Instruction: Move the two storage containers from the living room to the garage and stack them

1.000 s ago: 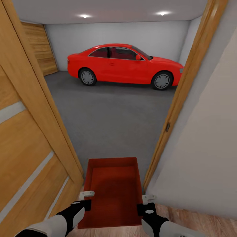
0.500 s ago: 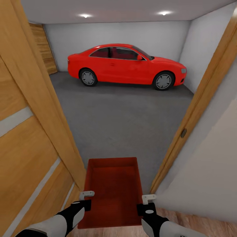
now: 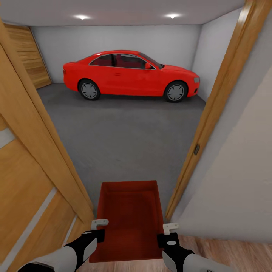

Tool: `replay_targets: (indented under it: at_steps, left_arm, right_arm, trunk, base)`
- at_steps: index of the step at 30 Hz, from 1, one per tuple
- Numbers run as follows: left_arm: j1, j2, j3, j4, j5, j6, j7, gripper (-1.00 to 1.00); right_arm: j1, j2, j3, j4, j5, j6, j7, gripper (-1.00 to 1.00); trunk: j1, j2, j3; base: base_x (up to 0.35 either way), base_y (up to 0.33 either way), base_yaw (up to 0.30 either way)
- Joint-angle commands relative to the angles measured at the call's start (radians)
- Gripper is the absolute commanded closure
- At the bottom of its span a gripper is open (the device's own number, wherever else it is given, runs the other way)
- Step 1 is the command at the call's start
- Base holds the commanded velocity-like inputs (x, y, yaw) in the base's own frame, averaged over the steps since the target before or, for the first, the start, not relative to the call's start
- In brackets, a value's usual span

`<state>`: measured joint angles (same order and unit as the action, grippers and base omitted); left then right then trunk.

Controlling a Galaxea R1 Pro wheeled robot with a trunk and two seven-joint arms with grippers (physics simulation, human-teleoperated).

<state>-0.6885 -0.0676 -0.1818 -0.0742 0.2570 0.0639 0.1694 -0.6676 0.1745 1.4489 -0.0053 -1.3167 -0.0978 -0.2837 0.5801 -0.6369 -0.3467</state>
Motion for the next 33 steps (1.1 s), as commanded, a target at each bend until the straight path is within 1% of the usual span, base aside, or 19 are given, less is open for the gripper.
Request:
replay_targets:
  at_steps: [1,5,15,21,29,33]
  left_arm:
    - [0.0,0.011,0.073,-0.001,0.036,0.008,0.013,1.0]
    - [0.0,0.011,0.073,-0.001,0.036,0.008,0.012,1.0]
    - [0.0,0.011,0.073,-0.001,0.036,0.008,0.012,1.0]
    - [0.0,0.011,0.073,-0.001,0.036,0.008,0.013,1.0]
    - [0.0,0.011,0.073,-0.001,0.036,0.008,0.013,1.0]
    - [0.0,0.011,0.073,-0.001,0.036,0.008,0.013,1.0]
  right_arm:
    - [-0.001,-0.003,-0.015,0.001,0.007,-0.02,-0.014,1.0]
    - [-0.001,-0.003,-0.015,0.001,0.007,-0.02,-0.014,1.0]
    - [-0.001,-0.003,-0.015,0.001,0.007,-0.02,-0.014,1.0]
    - [-0.001,-0.003,-0.015,0.001,0.007,-0.02,-0.014,1.0]
    - [-0.001,-0.003,-0.015,0.001,0.007,-0.02,-0.014,1.0]
    - [-0.001,-0.003,-0.015,0.001,0.007,-0.02,-0.014,1.0]
  trunk:
    - [0.0,-0.001,-0.001]
    - [0.0,-0.001,-0.001]
    - [0.0,-0.001,-0.001]
    - [0.0,-0.001,-0.001]
    - [0.0,-0.001,-0.001]
    - [0.0,-0.001,-0.001]
  base:
    - [0.0,0.0,-0.145]
    - [0.029,0.071,-0.047]
    - [0.122,0.235,-0.003]
    - [0.015,0.027,-0.01]
    - [0.0,0.001,-0.206]
    - [0.0,0.0,-0.078]
